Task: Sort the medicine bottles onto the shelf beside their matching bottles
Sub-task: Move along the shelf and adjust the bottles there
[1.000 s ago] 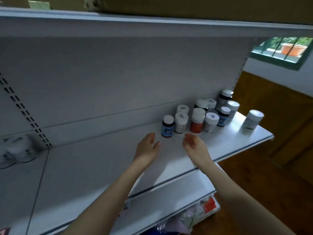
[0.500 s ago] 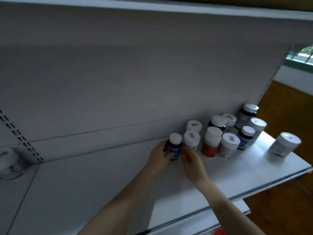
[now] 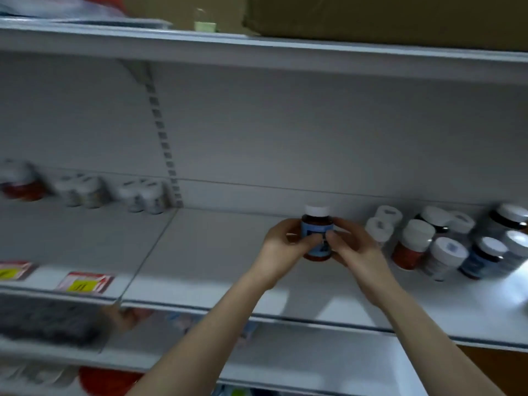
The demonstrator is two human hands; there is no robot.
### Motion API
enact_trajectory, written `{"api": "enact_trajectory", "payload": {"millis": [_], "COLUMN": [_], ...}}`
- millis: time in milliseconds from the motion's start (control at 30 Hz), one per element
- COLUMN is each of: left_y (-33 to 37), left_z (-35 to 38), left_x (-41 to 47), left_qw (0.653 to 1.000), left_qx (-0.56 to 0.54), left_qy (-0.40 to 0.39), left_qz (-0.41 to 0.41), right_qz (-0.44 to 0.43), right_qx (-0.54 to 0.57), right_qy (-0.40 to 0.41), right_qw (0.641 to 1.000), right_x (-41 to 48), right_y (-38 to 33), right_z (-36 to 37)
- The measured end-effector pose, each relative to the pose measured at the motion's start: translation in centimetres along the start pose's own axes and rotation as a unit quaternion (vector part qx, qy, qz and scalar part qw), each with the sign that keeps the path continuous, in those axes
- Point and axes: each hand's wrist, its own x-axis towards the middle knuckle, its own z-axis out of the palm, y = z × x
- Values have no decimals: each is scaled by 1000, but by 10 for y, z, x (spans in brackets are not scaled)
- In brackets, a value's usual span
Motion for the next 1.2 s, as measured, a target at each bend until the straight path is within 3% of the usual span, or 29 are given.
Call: {"api": "enact_trajectory", "payload": {"millis": [300,567,1200], "left_y": [7,4,-46], "left_z": [-78,-180,-479], "left_x": [-85,-134,-227], "left_qw": [992,981,960], "left_qx": [-40,-36,-85], "left_qy": [116,188,268], "left_qz": [-8,15,-14], "right_qz": [-3,-20,41], "right_qx": [42,55,85], "right_qy": [-148,-232,-310], "right_qw": [988,971,946], "right_x": [-30,-44,-80], "right_y": [-27,-49,-57], "right_z": [79,189,519]}}
